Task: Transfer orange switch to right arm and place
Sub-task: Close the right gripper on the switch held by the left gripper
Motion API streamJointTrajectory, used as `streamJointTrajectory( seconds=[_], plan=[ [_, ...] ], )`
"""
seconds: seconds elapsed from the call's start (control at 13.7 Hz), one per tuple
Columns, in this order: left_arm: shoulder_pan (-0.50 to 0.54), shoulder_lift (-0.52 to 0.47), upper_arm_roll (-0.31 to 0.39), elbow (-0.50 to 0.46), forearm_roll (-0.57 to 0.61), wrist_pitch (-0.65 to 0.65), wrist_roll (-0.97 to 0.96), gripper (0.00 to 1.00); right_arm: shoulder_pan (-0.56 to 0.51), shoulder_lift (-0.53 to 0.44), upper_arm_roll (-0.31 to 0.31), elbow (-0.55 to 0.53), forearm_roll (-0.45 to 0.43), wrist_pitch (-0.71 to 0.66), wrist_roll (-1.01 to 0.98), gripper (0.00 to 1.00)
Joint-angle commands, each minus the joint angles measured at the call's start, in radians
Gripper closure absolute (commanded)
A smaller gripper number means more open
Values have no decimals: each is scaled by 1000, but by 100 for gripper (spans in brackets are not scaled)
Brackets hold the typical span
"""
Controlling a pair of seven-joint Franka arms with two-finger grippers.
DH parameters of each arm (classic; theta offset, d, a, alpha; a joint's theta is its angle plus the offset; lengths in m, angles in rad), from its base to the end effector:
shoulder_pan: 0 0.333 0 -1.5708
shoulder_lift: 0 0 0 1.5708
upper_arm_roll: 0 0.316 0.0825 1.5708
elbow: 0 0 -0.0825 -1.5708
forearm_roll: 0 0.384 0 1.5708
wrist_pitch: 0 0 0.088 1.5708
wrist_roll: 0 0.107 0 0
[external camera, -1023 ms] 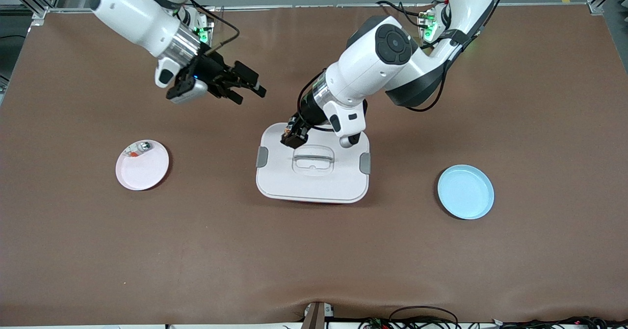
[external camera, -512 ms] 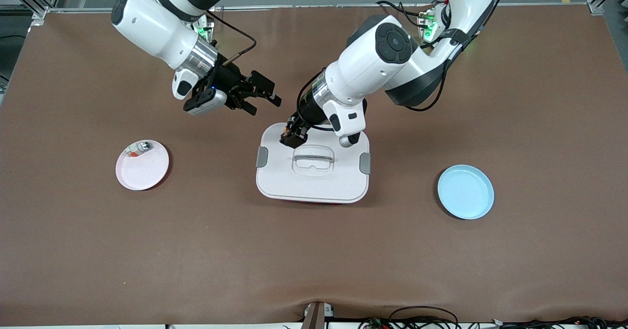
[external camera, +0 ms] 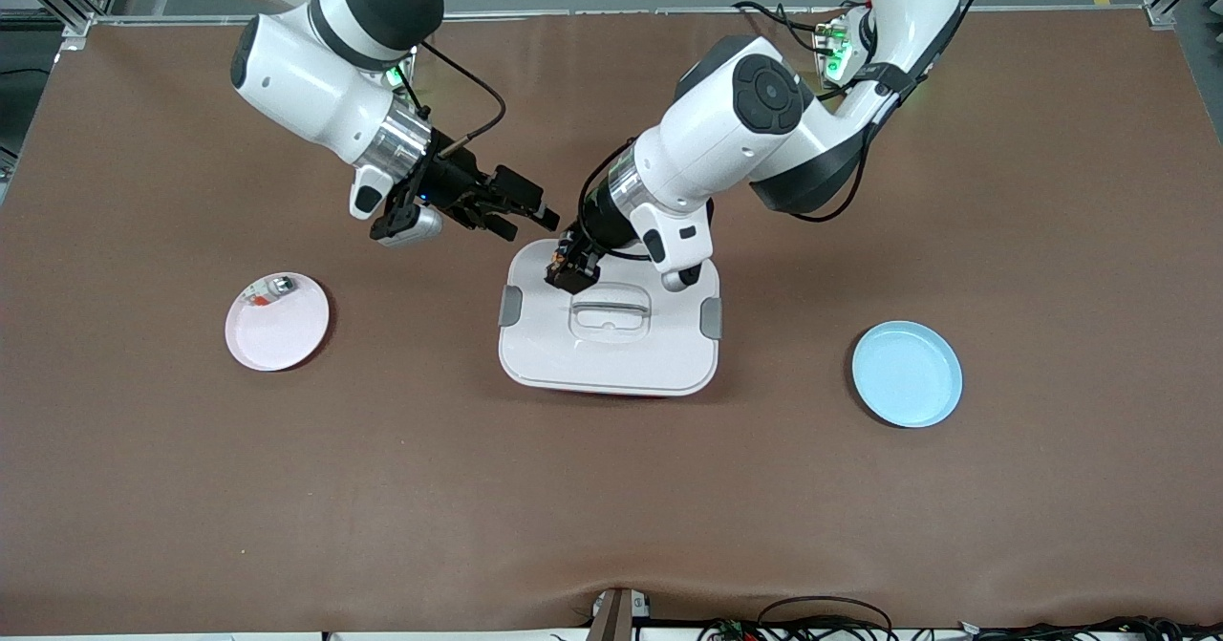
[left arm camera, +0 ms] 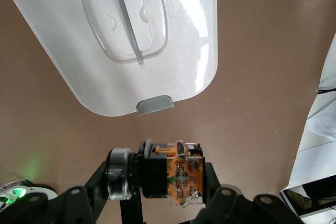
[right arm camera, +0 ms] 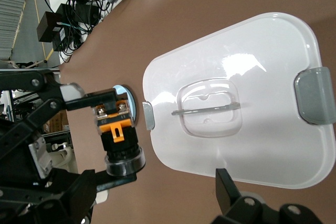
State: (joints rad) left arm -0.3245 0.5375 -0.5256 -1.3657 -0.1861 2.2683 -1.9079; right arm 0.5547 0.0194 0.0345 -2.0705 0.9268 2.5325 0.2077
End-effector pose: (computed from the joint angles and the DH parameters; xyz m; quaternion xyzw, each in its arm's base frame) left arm 0.5446 -0.4946 0.4881 0.7709 0.5668 -0.1574 0.2443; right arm 0.4922 0.3183 0.4657 -0.9140 0.1307 -0.0527 0.3805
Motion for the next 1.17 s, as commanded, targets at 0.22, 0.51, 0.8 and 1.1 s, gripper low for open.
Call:
streamJointTrajectory(
  seconds=[0.22,0.51,0.8,1.1],
  plan=[
    [-8,16,4,34,-21,2,-10,100,16,83,-7,99,33,5,-4,0],
    [-5,24,6,48,-21,2,-10,100,22,109,-8,124,33,9,-4,0],
    [-4,25,6,48,-21,3,-10,100,21,137,-7,162,33,8,-1,0],
    [-5,25,6,48,-21,4,-17,100,21,159,-8,187,33,9,-2,0]
  ],
)
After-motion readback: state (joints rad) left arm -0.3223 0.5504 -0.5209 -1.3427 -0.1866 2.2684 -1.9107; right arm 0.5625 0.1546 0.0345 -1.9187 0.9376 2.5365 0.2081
